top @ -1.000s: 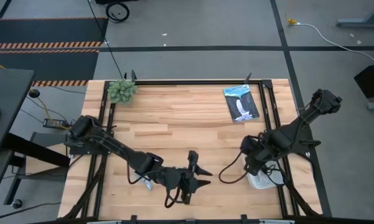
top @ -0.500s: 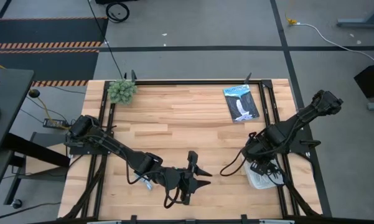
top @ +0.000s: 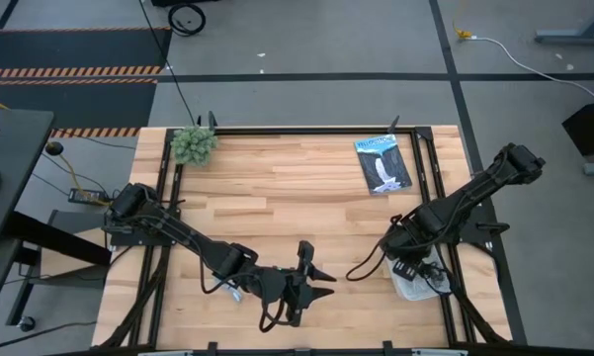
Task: Pick and place USB-C Cables
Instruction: Put the black charger cable into the white container
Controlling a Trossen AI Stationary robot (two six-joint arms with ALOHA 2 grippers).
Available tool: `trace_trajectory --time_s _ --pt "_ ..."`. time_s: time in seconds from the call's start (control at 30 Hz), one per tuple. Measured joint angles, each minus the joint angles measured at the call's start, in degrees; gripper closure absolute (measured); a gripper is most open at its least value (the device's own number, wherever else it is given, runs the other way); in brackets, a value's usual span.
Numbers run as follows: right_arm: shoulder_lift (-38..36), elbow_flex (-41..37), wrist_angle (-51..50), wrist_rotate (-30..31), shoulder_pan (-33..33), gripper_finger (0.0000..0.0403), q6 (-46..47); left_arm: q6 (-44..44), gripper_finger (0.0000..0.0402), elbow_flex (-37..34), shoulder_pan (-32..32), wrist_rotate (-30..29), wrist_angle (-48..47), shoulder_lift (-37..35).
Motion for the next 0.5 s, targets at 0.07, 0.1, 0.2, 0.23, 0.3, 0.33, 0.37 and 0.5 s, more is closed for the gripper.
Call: trace_trajectory --time_s 0.07,0.1,0.2,0.23,0.3,0.33,0.37,0.5 --pt "0.0 0.0 0.15 0.92 0.0 0.0284 0.03 0.0 0.0271 0.0 0.0 0.0 0.0 0.0" --pt "0.0 0.0 -0.05 1.06 0.0 0.0281 0.2 0.02 0.0271 0.0 0.0 0.0 0.0 0.0" --pt "0.0 0.0 -1.72 1.1 0.0 0.0273 1.32 0.05 0.0271 0.0 0.0 0.0 -0.02 0.0" --pt "0.0 0.0 -2.74 1.08 0.0 0.0271 1.98 0.07 0.0271 0.0 0.0 0.0 -0.02 0.0" --pt "0.0 0.0 -4.07 1.12 0.0 0.0269 3.28 0.09 0.0271 0.0 0.0 0.0 -0.11 0.0" --pt "0.0 0.0 -4.68 1.18 0.0 0.0269 3.73 0.1 0.0271 0.0 0.0 0.0 -0.24 0.0" --pt "0.0 0.0 -5.16 1.25 0.0 0.0269 4.12 0.12 0.0271 0.0 0.0 0.0 -0.44 0.02" --pt "0.0 0.38 -5.05 -0.23 -0.28 0.0269 2.24 0.15 0.0271 0.0 0.0 0.0 -1.06 0.02"
